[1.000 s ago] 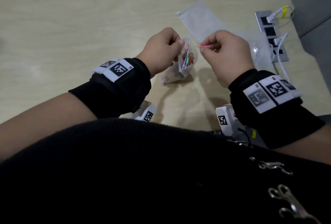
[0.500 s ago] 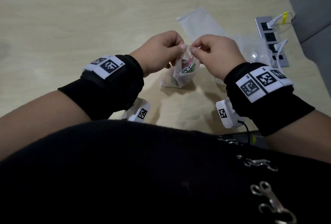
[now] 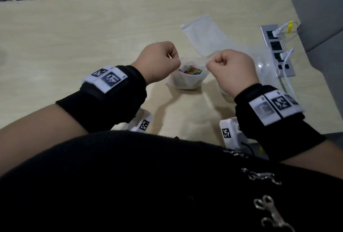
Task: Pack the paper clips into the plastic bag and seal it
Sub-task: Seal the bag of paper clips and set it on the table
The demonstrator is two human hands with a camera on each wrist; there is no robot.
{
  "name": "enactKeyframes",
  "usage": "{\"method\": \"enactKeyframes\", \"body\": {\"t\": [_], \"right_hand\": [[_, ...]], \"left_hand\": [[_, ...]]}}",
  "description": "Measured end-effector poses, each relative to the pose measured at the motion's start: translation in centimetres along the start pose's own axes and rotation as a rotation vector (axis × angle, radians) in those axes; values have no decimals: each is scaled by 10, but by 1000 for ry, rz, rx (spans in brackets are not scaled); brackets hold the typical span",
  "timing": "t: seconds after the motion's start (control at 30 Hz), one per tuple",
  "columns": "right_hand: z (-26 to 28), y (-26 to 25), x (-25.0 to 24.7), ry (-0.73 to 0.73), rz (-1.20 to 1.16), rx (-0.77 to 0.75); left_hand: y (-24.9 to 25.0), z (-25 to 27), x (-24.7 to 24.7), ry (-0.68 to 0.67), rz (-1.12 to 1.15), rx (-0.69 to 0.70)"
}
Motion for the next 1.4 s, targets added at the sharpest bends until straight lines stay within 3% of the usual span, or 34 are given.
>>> {"method": "enactKeyframes", "body": {"t": [0.07, 0.2, 0.33, 0.4, 0.5, 0.63, 0.77, 0.93, 1.03, 1.13, 1.2, 1.4], "right_hand": [[-2, -1, 4, -65, 50, 21], [2, -13, -14, 51, -25, -18], [25, 1, 17, -314, 55, 56], [34, 9, 29, -385, 21, 94], [39, 15, 34, -353, -109, 97], [35, 18, 36, -274, -344, 93], [25, 23, 37, -119, -369, 93], [16, 23, 32, -21, -223, 69], [13, 20, 29, 0, -199, 20], [10, 9, 25, 19, -164, -72], [8, -2, 23, 20, -105, -151], [9, -19, 20, 27, -11, -286]], "left_hand": [[4, -1, 1, 9, -33, 9], [8, 6, -7, -28, 168, 46], [-20, 10, 15, -206, -123, -41], [-35, 7, 22, -244, -183, -91], [-47, 4, 23, -242, -48, -148], [-46, -2, 12, -129, 98, -166], [-39, -6, 6, -67, 215, -148], [-31, -5, -6, -13, 213, -59], [-16, 2, -11, 106, -68, 100], [6, 14, -3, 124, -336, 302], [16, 19, 4, 143, -434, 361], [31, 21, 4, 230, -417, 463]]}}
Point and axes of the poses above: each hand's wrist, its own z-axis away from the middle knuckle, its own x-axis out of the palm, y = z × x, the point moved 6 cm from there along -z, towards the middle knuckle, and after that the axes turned 15 degrees about -x, right-handed, at the moved point
